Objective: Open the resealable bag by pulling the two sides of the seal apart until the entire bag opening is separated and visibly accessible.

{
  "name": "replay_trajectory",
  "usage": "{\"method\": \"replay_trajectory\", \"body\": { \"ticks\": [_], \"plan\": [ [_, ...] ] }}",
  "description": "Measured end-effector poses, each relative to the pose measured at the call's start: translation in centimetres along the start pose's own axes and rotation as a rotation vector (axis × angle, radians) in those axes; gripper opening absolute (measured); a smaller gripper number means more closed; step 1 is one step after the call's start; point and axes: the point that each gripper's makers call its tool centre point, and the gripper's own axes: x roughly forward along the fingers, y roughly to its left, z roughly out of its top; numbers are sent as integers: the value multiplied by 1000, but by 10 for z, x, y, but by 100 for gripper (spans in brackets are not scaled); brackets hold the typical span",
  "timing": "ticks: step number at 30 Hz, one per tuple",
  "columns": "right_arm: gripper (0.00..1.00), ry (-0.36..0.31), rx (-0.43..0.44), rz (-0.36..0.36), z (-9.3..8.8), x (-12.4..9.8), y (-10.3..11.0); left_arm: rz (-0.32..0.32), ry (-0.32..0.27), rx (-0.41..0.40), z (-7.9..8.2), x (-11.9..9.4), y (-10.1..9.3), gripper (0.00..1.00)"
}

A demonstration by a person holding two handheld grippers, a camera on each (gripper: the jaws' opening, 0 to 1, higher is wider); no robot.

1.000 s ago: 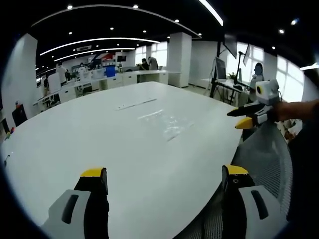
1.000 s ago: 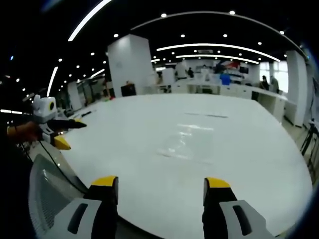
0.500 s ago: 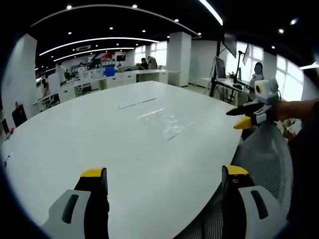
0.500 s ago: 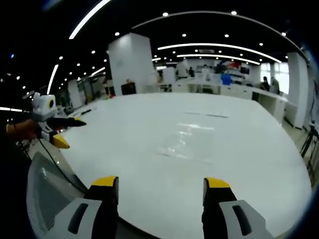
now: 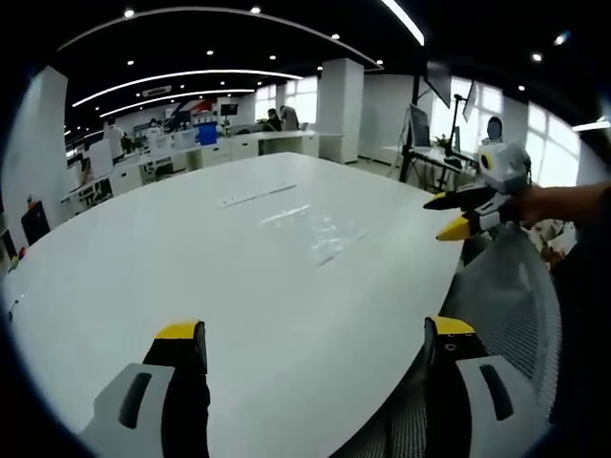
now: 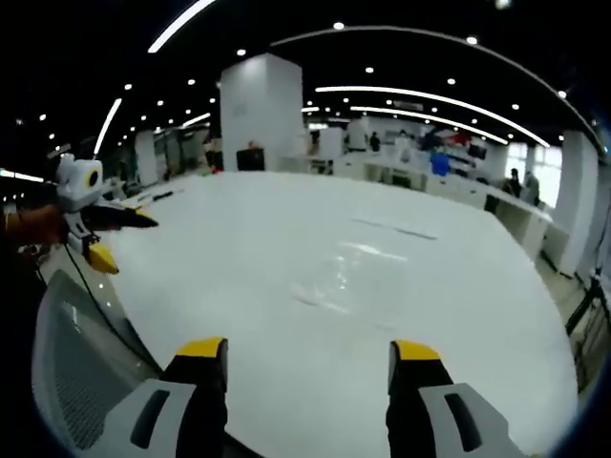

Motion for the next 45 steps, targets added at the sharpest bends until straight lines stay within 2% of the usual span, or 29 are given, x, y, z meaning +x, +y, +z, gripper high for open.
{"method": "replay_trajectory", "body": {
  "ticks": [4, 14, 24, 27, 32, 37, 45],
  "plan": [
    [66, 0, -24, 34, 6, 10, 2, -10, 6, -3, 0, 1, -1, 93],
    [65, 17, -162, 84, 24, 40, 0, -9, 6, 3, 2, 2, 1, 93],
    [57, 39, -260, 111, 31, 66, 1, -6, 7, 1, 3, 4, 4, 92],
    [53, 50, -345, 125, 33, 74, 3, -3, 7, 1, 4, 4, 6, 92],
    [51, 73, -376, 150, 33, 87, 2, 5, 6, -5, 3, 4, 9, 92],
    [44, 126, -395, 143, 27, 102, -5, 10, 9, -13, 3, 5, 10, 92],
    [37, 167, -447, 164, 21, 127, -8, 14, 12, -17, 4, 7, 11, 91]
  ]
}}
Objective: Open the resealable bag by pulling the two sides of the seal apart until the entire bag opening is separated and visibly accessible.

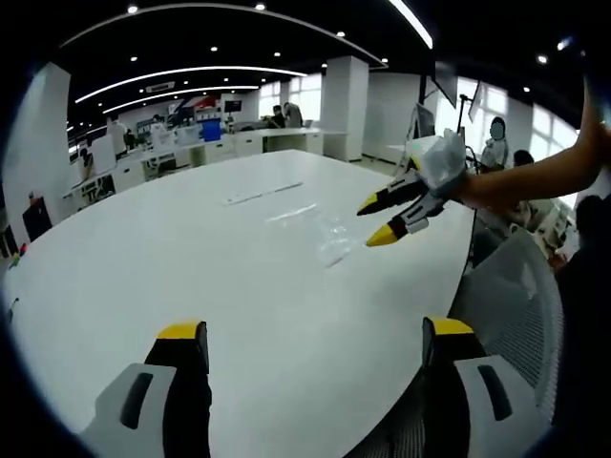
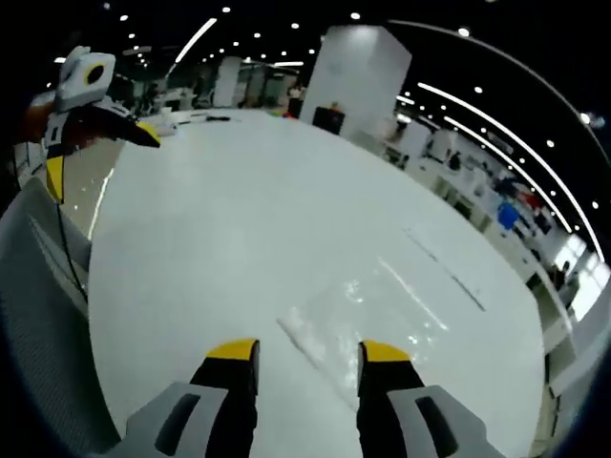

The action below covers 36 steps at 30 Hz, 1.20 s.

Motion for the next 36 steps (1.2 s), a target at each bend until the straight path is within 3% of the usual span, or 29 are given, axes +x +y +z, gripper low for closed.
{"method": "replay_trajectory", "body": {
  "ticks": [15, 19, 24, 36],
  "plan": [
    [33, 55, -46, 51, -7, 33, -7, -14, 32, 5, -6, 6, -1, 89],
    [29, 78, -40, 95, -13, 40, -1, -15, 31, 5, -5, 7, -1, 89],
    [16, 88, -80, 128, -16, 46, 3, -8, 22, -9, -3, 8, 1, 89],
    [10, 122, -133, 163, -24, 55, 8, 20, 20, -38, -8, 8, 5, 88]
  ]
}}
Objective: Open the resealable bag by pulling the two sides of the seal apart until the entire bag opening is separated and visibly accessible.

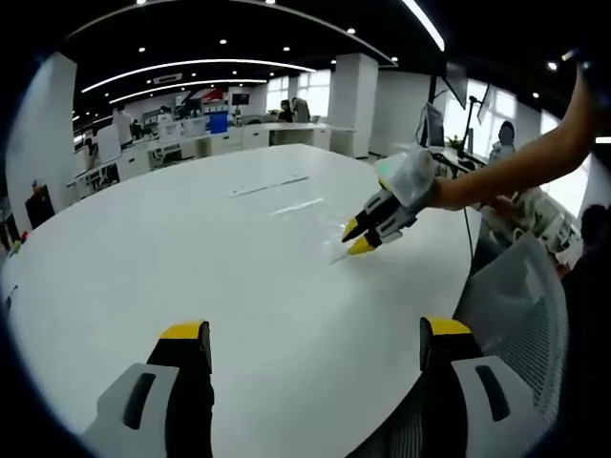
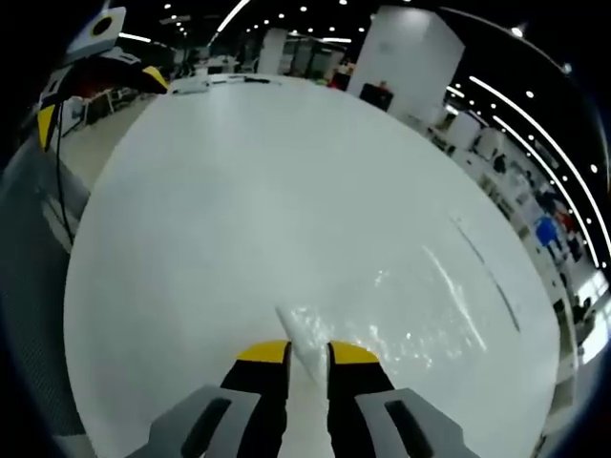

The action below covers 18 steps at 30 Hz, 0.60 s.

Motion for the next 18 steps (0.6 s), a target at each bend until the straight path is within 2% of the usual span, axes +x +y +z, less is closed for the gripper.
{"method": "replay_trajectory", "body": {
  "ticks": [12, 18],
  "plan": [
    [4, 23, -49, 2, -4, 7, 2, 14, 8, -8, -4, -4, 2, 88],
    [1, 15, -78, 9, -2, 7, 2, 14, 8, -2, -1, -4, 3, 88]
  ]
}}
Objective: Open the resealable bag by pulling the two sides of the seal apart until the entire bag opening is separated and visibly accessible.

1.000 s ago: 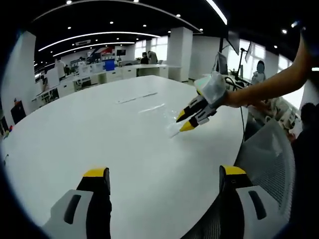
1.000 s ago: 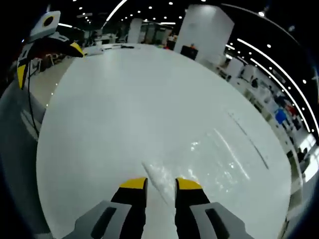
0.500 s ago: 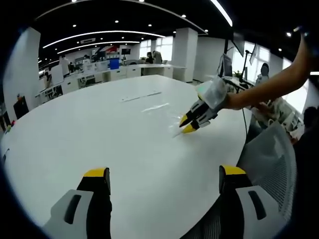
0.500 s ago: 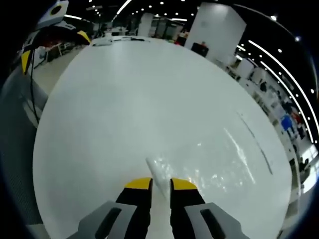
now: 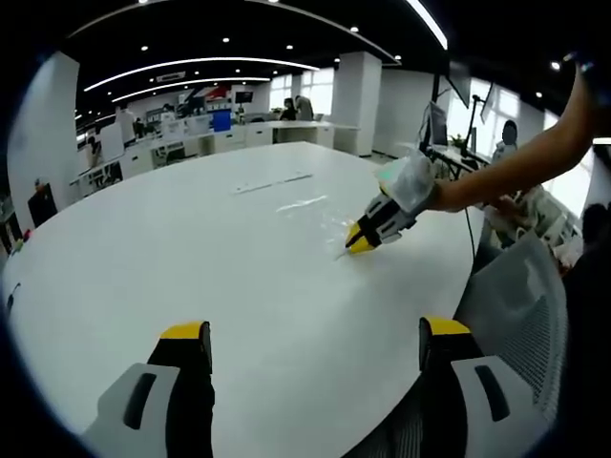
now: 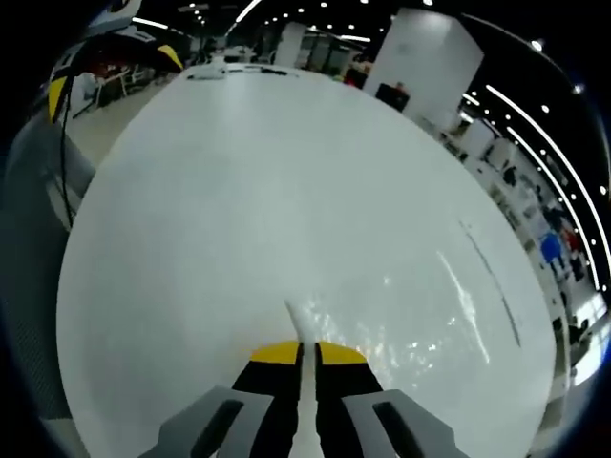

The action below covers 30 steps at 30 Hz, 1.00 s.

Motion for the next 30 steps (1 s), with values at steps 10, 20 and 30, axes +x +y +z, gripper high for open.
{"method": "replay_trajectory", "body": {
  "ticks": [10, 20, 30],
  "plan": [
    [0, -11, -14, 11, 2, -3, 2, -5, -2, 3, 1, 2, -2, 87],
    [0, -19, 12, 29, 2, -4, 5, -10, 1, 5, -1, 1, -5, 87],
    [4, -25, 49, 40, 6, 0, 5, -6, 0, -1, -2, 0, -4, 87]
  ]
}}
